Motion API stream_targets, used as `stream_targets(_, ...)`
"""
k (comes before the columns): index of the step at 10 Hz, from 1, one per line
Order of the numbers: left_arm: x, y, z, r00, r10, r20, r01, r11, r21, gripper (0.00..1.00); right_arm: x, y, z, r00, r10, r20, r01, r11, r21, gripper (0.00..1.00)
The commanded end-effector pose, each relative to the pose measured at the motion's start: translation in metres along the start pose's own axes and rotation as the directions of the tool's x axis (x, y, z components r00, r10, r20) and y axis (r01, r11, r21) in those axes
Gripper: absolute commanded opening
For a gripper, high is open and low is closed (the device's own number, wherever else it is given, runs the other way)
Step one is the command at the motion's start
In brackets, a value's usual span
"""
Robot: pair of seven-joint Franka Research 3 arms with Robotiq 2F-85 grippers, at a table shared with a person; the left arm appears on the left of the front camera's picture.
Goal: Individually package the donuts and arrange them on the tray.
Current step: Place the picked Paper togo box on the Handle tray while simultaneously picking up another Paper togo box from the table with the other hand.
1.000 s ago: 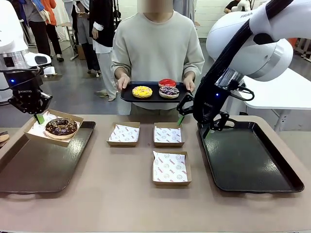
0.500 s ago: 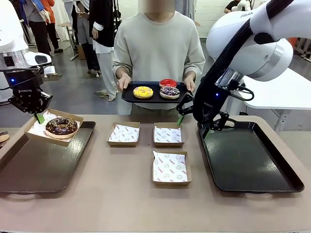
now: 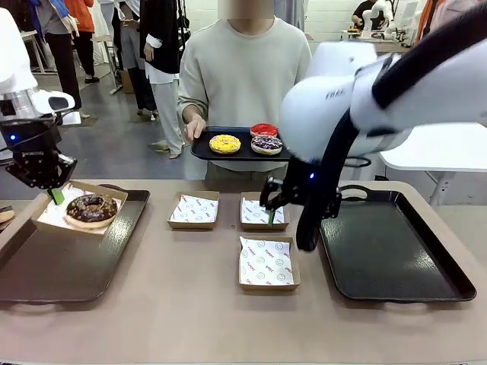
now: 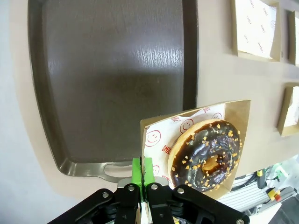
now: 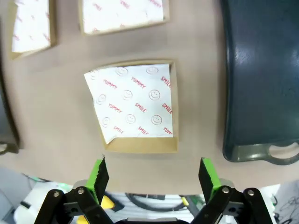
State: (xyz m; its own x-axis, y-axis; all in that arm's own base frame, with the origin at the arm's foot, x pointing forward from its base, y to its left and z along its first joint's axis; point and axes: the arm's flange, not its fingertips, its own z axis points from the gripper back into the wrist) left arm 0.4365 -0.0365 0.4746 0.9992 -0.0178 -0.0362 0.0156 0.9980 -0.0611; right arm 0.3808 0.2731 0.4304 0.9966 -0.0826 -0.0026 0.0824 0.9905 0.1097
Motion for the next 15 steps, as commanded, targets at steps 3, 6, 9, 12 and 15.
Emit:
stream_targets(3, -0.035, 0.014, -0.051, 1.0, 0.011, 0.026, -0.012, 1.0, 0.027, 0.01, -0.007, 0.002, -0.063, 0.996, -0.09, 0.004, 0.09, 0.994, -0.06, 1.0)
stream_targets(6, -0.039, 0.027, -0.072, 0.999, 0.031, 0.03, -0.031, 0.999, -0.008, 0.01, -0.004, -0.005, -0.095, 0.989, -0.139, -0.043, 0.137, 0.989, -0.057, 1.0)
stream_targets(9, -0.038, 0.025, -0.075, 0.999, 0.032, 0.021, -0.032, 0.999, -0.006, 0.01, -0.003, -0.001, -0.101, 0.996, -0.088, -0.019, 0.086, 0.993, -0.084, 1.0)
stream_targets(12, -0.03, 0.024, -0.083, 0.999, 0.044, -0.004, -0.044, 0.999, 0.001, 0.01, 0.001, -0.005, -0.105, 1.0, 0.004, 0.006, -0.004, 0.997, -0.08, 1.0)
stream_targets(15, -0.019, 0.025, -0.096, 0.998, 0.052, -0.032, -0.052, 0.999, 0.001, 0.01, 0.002, -0.008, -0.105, 1.0, 0.007, 0.007, -0.006, 0.996, -0.086, 1.0)
